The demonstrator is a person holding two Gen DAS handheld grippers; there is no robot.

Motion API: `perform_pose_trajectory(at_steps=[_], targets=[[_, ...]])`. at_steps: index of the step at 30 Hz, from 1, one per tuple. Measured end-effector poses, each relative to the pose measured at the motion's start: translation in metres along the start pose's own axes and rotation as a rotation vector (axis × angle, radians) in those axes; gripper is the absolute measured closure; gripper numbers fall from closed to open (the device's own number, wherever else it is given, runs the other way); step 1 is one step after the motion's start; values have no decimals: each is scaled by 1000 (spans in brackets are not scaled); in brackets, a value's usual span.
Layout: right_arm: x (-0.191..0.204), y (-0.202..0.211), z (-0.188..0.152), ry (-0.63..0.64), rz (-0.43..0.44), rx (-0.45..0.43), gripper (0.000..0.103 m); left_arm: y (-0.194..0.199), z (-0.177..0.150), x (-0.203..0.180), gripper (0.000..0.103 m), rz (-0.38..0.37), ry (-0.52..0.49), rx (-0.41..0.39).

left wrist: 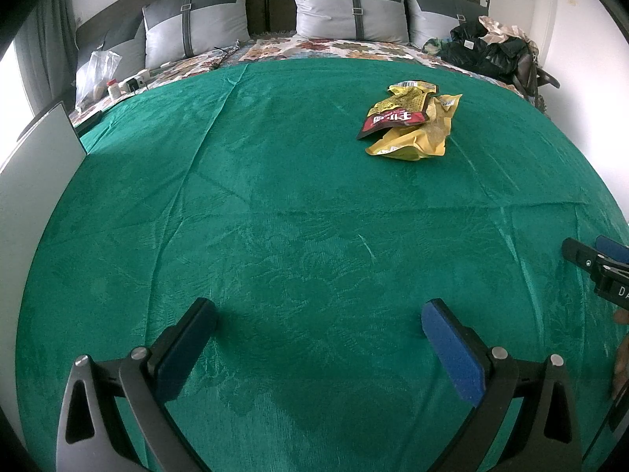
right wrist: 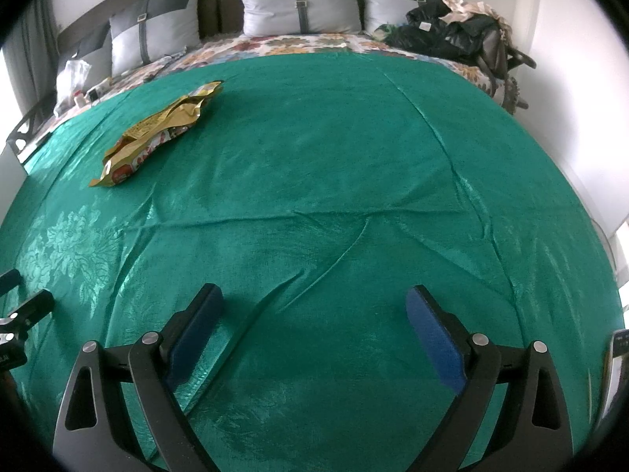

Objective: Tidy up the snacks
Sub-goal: 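Grasp the yellow-and-red Wang Xiaolu packet with left tool and lift it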

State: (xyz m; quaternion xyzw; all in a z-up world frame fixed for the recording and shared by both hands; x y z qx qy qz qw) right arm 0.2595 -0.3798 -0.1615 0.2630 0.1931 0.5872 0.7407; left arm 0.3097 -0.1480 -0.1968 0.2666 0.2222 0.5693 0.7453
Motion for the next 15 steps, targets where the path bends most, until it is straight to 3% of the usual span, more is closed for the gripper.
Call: perform_pose_trajectory(at_steps=[6, 9, 15], targets=[[0, 0, 0, 0, 0, 0, 6, -1, 0, -1, 0, -7, -6, 7], [0, 0, 0, 0, 0, 0, 6, -4, 11, -7, 0, -82, -32, 47], [0, 0, 0, 0, 0, 1, 6, -27, 102, -32, 0, -175, -90, -17]])
Point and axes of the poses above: each gripper's, at about its wrist camera, not at the fingertips, and y roughly against the way its jaws point, x to its left, z to its top, the point moved 9 cm from there along -y, roughly the way its jaws point, and after that the axes turned 14 degrees about -x, right-handed, at the moved point
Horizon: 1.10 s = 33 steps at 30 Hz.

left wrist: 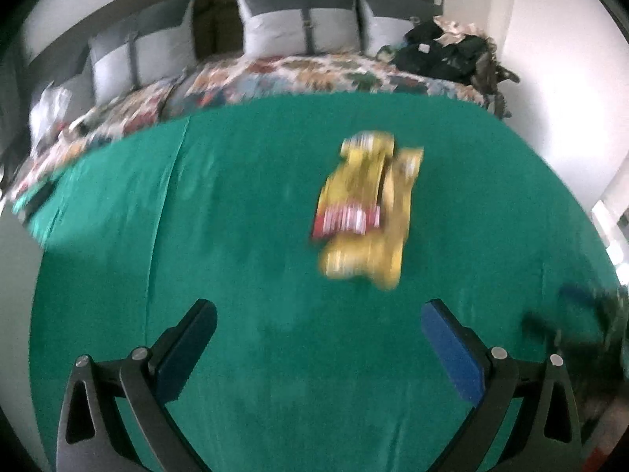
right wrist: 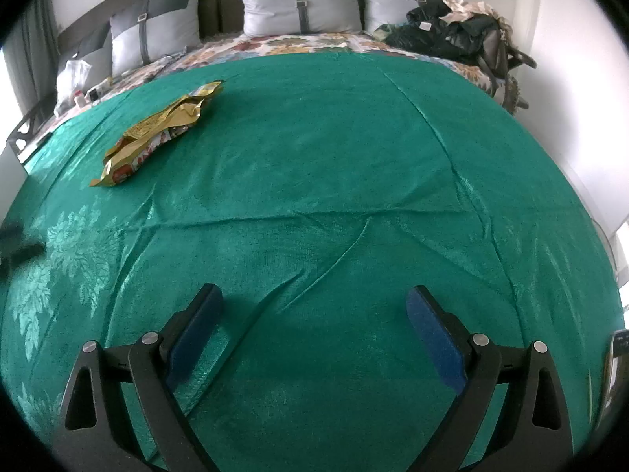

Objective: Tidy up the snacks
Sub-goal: 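Grasp the yellow-and-red Wang Xiaolu packet with left tool and lift it, then lower the Wang Xiaolu packet onto the cloth and open left tool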

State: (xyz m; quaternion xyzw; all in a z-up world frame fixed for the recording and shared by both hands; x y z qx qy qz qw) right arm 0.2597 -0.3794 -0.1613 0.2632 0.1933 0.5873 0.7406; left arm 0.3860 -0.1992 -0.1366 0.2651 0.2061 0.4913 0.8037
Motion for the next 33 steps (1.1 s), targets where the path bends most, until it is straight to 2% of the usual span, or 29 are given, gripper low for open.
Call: perform_pose_trajectory(at_steps=[4, 7, 9, 12, 13, 16, 20, 22, 23, 24, 25, 29, 33], targets=[[0, 0, 0, 0, 0, 0, 6, -48, 44, -6, 0, -43, 7, 61], [-1, 0, 0, 0, 0, 0, 6, -85, 58, -20, 1, -71, -57, 116], [0, 0, 0, 0, 0, 0, 6, -107, 62, -22, 1, -54, -70, 136], [-1, 0, 0, 0, 1, 0, 6, -134, 59, -7, 0, -13, 39, 173], [0, -1, 0, 0, 0, 0, 6, -139, 57, -2, 0, -39, 126, 166], [0, 0, 0, 0, 0, 0, 6, -143, 48, -1, 0, -72, 238, 175], [0, 0, 0, 0, 1, 0, 6, -134, 43, -14, 1, -113, 151, 145], [0, 0, 0, 0, 1, 0, 6, -126, 44, -21, 16, -147, 127, 113], [0, 0, 0, 0, 1, 0, 6, -122, 45, -23, 30, -168, 134, 103], [0, 0, 0, 0, 1, 0, 6, -118, 47, -27, 54, -196, 152, 98], [0, 0, 0, 0, 1, 0, 6, -116, 50, -27, 63, -197, 156, 89], [0, 0, 0, 0, 1, 1, 6, -101, 38, -23, 63, -144, 95, 102], [0, 0, 0, 0, 1, 1, 6, -70, 14, 0, 63, -109, 134, 100]])
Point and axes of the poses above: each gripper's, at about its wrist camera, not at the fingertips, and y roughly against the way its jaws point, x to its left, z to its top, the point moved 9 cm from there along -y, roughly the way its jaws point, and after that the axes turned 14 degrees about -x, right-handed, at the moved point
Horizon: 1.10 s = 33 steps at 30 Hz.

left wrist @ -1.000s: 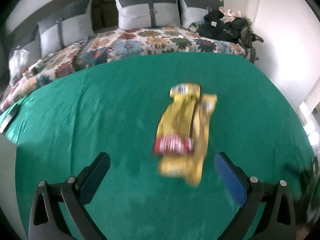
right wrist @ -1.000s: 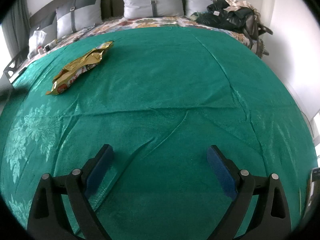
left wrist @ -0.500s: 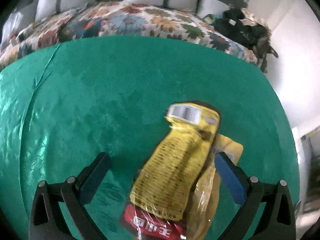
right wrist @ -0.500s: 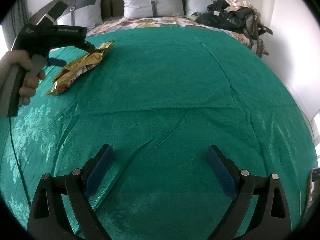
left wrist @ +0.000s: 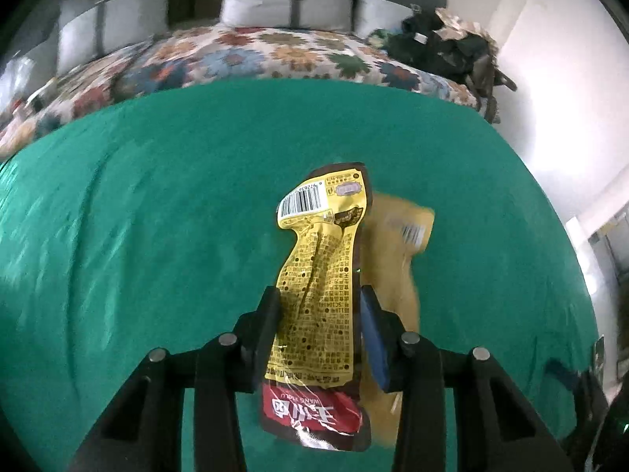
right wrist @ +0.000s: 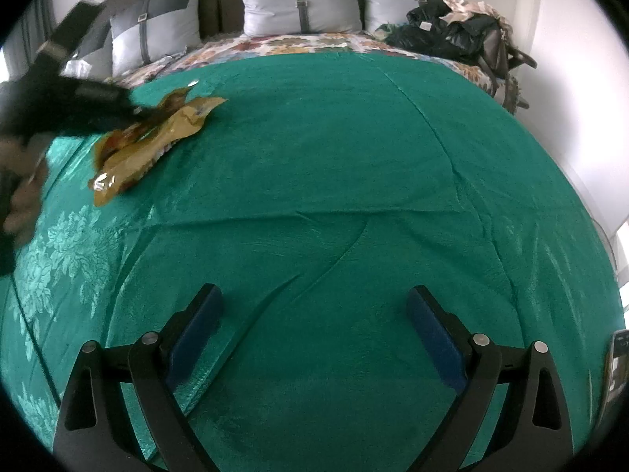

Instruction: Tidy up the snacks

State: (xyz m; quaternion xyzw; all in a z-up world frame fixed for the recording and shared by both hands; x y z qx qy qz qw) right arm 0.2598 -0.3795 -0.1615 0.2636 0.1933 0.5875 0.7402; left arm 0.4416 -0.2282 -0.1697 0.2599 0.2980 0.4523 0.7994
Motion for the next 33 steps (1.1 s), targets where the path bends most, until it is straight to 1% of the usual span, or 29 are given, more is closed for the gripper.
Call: perform_pose_trajectory(at_steps=[1, 5, 7, 8, 11, 12, 13, 14, 15, 17, 19, 21, 22, 24, 26, 33], targets=[[0, 0, 0, 0, 0, 0, 6, 7, -5, 5, 63, 2, 14, 2], [0, 0, 0, 0, 0, 0, 6, 62, -45, 36, 65, 78, 76, -6], [0, 0, 0, 0, 0, 0, 5, 93, -68, 55, 66, 141, 119, -27], [0, 0, 0, 0, 0, 0, 5, 104, -76, 61, 66, 165, 123, -34], [0, 0, 0, 0, 0, 0, 5, 131, -100, 74, 65, 257, 93, -59], [0, 0, 0, 0, 0, 0, 5, 133, -103, 76, 56, 261, 90, -65], [0, 0, 0, 0, 0, 1, 5, 132, -109, 74, 48, 254, 82, -52], [-1, 0, 0, 0, 0, 1, 5, 128, -113, 71, 29, 252, 68, -39], [0, 0, 0, 0, 0, 1, 5, 126, -116, 70, 18, 256, 45, -35], [-1, 0, 0, 0, 0, 1, 5, 123, -119, 66, 17, 273, -7, -44], [0, 0, 0, 0, 0, 1, 5, 118, -125, 71, 17, 308, -34, -33], [0, 0, 0, 0, 0, 1, 5, 116, -126, 77, 10, 316, -7, -49], [0, 0, 0, 0, 0, 1, 5, 119, -128, 85, 7, 331, 24, -61], [-1, 0, 0, 0, 0, 1, 5, 122, -131, 97, 0, 363, 51, -75], [-1, 1, 0, 0, 0, 1, 5, 128, -133, 104, 0, 368, 57, -105], [0, 0, 0, 0, 0, 2, 5, 130, -136, 104, 0, 375, 52, -117]])
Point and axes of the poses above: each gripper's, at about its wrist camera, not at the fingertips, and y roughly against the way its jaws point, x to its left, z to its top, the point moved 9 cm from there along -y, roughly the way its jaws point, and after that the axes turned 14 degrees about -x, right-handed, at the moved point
